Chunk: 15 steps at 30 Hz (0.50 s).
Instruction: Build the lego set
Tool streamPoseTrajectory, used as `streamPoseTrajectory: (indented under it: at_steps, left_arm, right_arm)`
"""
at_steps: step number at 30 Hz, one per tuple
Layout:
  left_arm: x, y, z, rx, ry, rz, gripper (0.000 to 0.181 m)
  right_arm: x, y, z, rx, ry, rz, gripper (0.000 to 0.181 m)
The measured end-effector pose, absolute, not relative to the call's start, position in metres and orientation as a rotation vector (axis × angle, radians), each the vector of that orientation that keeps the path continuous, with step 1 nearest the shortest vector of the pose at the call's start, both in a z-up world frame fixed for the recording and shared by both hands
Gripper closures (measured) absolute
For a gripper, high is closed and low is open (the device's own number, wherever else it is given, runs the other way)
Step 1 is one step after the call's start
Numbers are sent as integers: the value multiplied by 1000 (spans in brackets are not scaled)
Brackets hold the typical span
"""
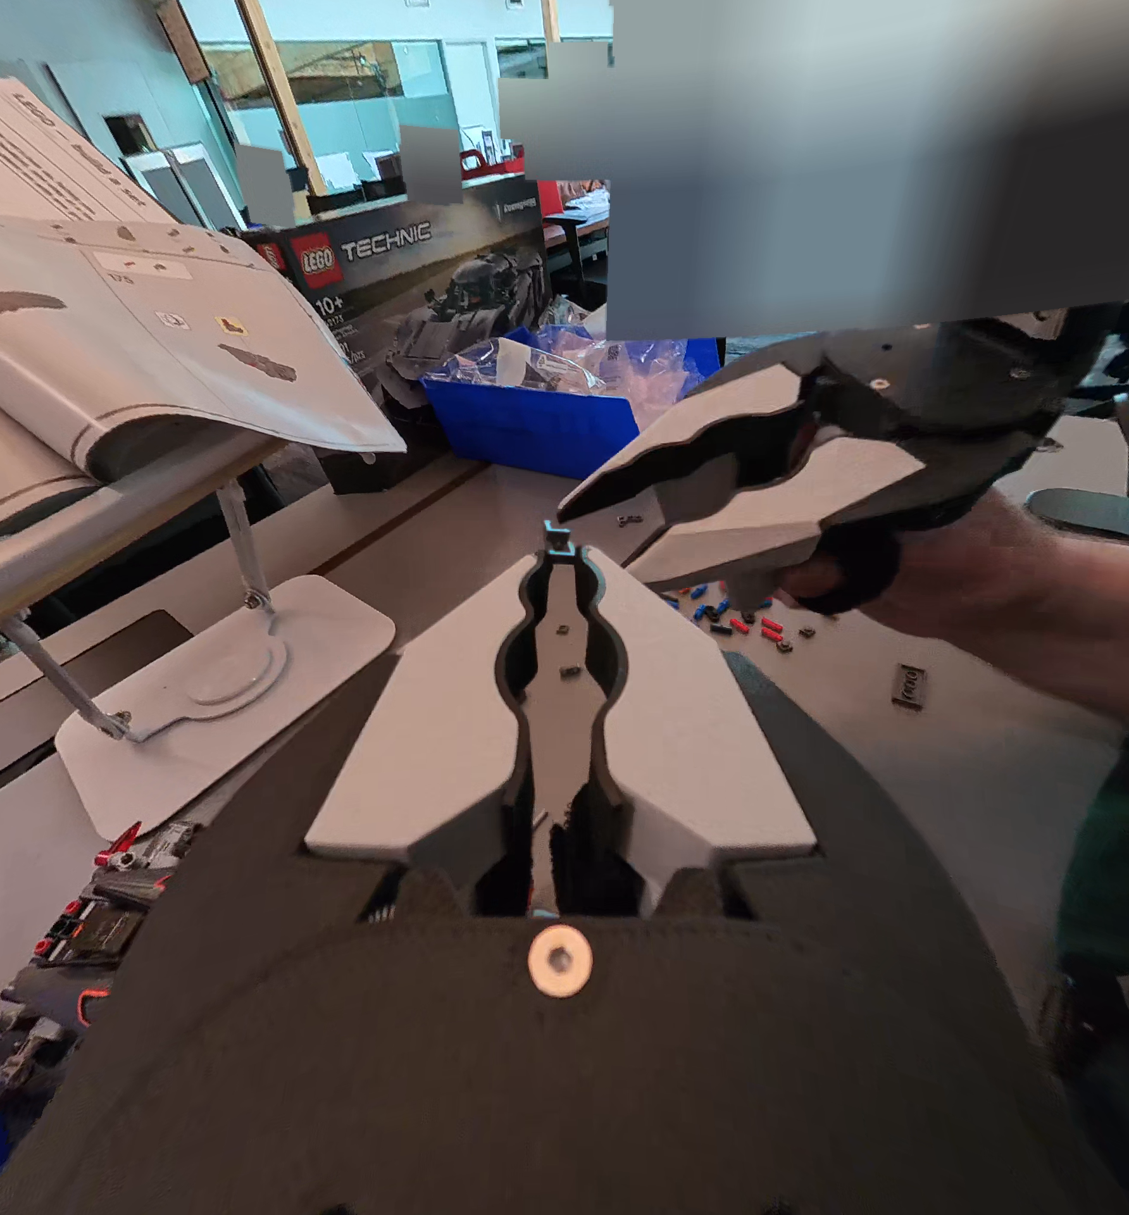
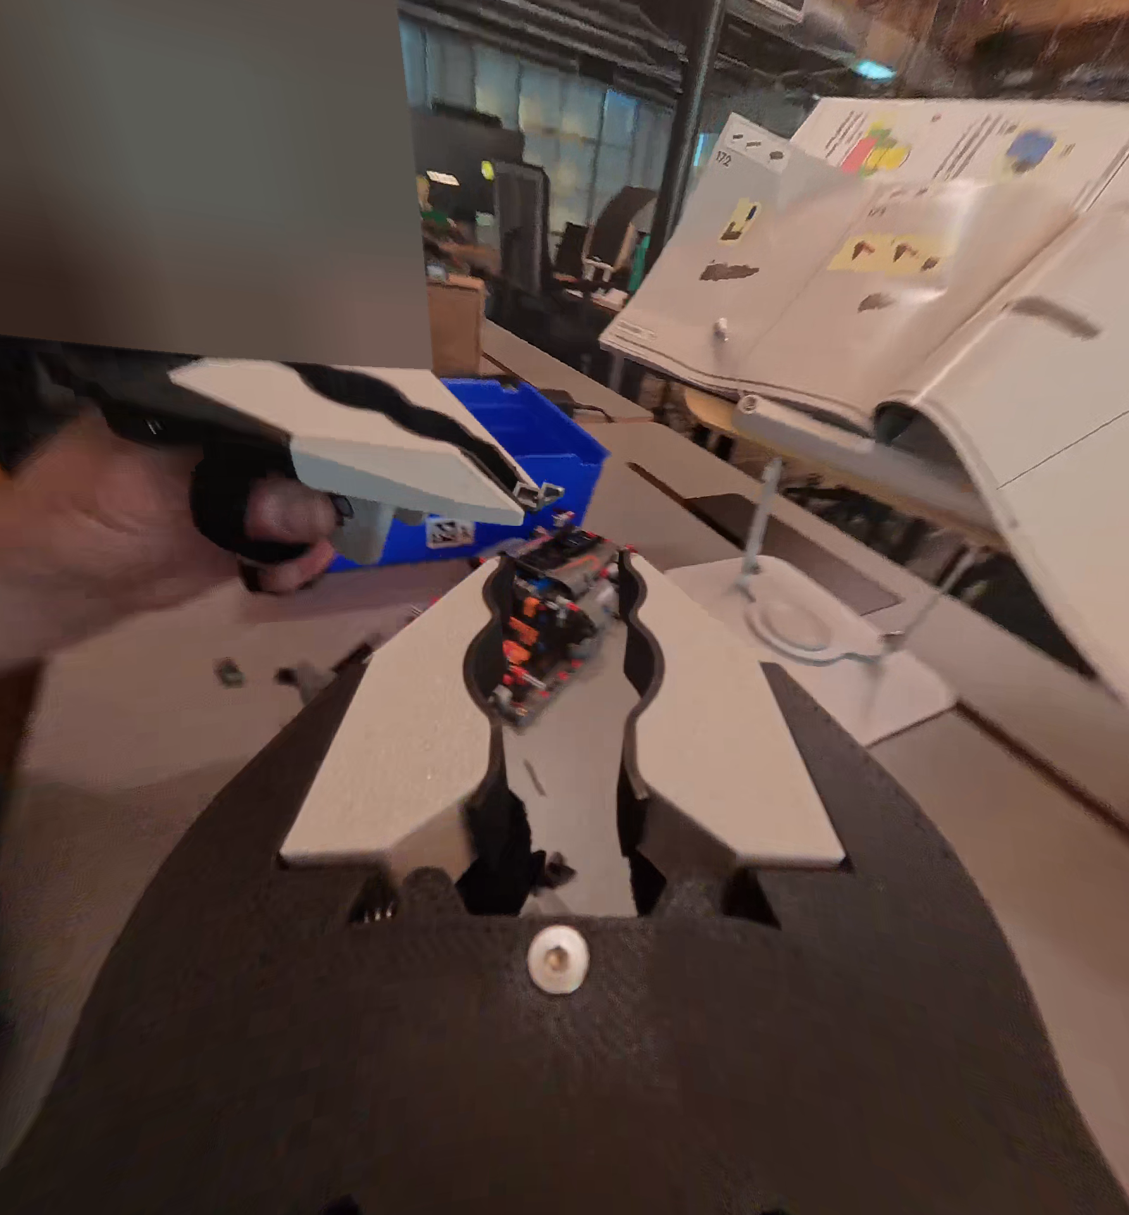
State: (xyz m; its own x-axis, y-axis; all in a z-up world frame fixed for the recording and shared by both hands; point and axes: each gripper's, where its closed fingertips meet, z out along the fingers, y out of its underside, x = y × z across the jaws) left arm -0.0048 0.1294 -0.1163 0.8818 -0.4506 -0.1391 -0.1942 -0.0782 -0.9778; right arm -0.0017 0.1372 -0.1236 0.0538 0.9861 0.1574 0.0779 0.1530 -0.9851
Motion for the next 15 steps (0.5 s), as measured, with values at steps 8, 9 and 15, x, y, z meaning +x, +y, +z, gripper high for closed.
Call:
streamPoseTrajectory:
  at_steps: [8,9,15]
  left_arm:
    - [5,124,-128,-1779,474,-512,176]
    - [6,124,-130,-1785,465,-545,176]
    - [15,121,-140,-1834,442,-714,176]
  right_arm:
    - [-9,131,-135,-914,-1424,518,153]
    - [-10,129,-136,-902,-1433,502,153]
    - [-12,128,-143,-858,-1455,407,160]
